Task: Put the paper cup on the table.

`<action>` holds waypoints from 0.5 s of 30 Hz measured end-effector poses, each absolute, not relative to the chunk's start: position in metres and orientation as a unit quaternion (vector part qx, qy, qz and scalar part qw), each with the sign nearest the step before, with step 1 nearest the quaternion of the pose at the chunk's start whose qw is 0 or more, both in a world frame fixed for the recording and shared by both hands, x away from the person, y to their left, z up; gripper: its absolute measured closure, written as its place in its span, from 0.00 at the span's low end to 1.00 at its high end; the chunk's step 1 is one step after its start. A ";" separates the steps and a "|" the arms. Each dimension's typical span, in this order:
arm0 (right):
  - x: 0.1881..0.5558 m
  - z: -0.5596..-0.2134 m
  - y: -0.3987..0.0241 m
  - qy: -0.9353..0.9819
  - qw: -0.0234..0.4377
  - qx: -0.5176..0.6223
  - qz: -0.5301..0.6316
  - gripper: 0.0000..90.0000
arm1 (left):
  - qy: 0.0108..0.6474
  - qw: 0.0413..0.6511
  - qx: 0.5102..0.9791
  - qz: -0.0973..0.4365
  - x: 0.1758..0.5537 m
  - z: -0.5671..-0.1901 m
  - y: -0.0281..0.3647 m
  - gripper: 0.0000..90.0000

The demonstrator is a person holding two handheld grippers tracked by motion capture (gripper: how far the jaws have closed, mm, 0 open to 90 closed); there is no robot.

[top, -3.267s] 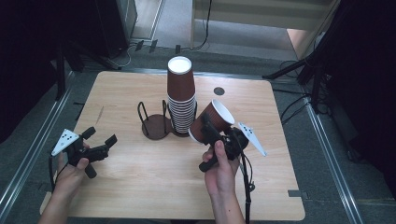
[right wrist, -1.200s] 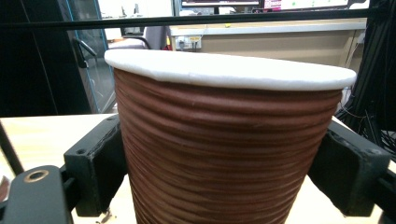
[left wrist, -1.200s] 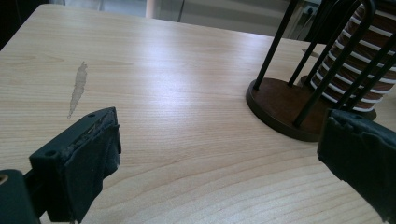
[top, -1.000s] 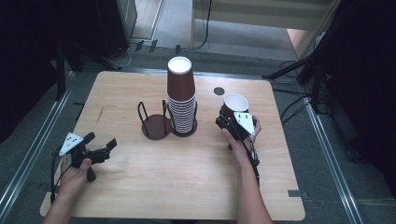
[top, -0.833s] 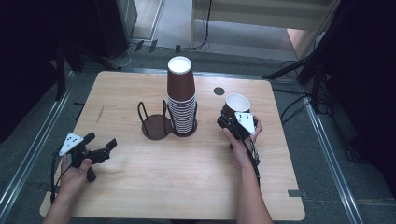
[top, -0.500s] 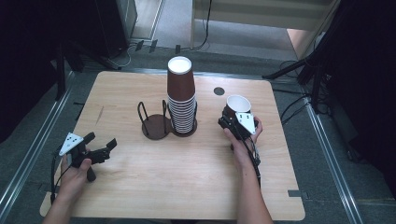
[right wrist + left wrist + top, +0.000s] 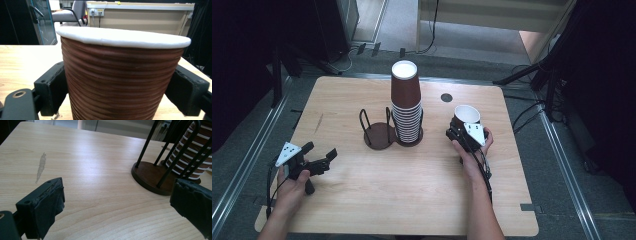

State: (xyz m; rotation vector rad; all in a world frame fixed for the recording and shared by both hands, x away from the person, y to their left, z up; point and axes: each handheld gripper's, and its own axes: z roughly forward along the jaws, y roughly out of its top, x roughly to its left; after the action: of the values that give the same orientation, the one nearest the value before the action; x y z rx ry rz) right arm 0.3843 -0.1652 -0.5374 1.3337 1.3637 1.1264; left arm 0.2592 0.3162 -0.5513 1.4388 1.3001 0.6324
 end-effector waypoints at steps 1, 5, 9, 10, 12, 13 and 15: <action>0.384 -0.538 -0.165 0.552 0.446 0.538 0.454 0.15 | 0.543 0.523 0.601 0.264 0.259 -0.551 0.316 0.00; 0.384 -0.539 -0.165 0.557 0.442 0.541 0.450 0.15 | 0.543 0.523 0.601 0.264 0.259 -0.551 0.316 0.00; 0.382 -0.539 -0.166 0.560 0.442 0.540 0.448 0.14 | 0.543 0.524 0.601 0.264 0.259 -0.551 0.316 0.00; 0.382 -0.538 -0.166 0.560 0.441 0.540 0.447 0.14 | 0.543 0.524 0.601 0.264 0.259 -0.551 0.316 0.00; 0.382 -0.538 -0.166 0.560 0.439 0.543 0.446 0.14 | 0.543 0.524 0.601 0.263 0.259 -0.551 0.316 0.00; 0.382 -0.538 -0.166 0.560 0.440 0.542 0.446 0.14 | 0.543 0.524 0.601 0.263 0.259 -0.551 0.316 0.00; 0.382 -0.537 -0.167 0.561 0.441 0.544 0.443 0.14 | 0.544 0.524 0.601 0.263 0.259 -0.551 0.316 0.00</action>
State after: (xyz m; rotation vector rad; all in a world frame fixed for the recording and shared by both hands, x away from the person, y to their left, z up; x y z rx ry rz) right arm 0.3823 -0.1671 -0.5374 1.3497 1.3918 1.0988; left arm 0.2593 0.3163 -0.5513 1.4380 1.3011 0.6289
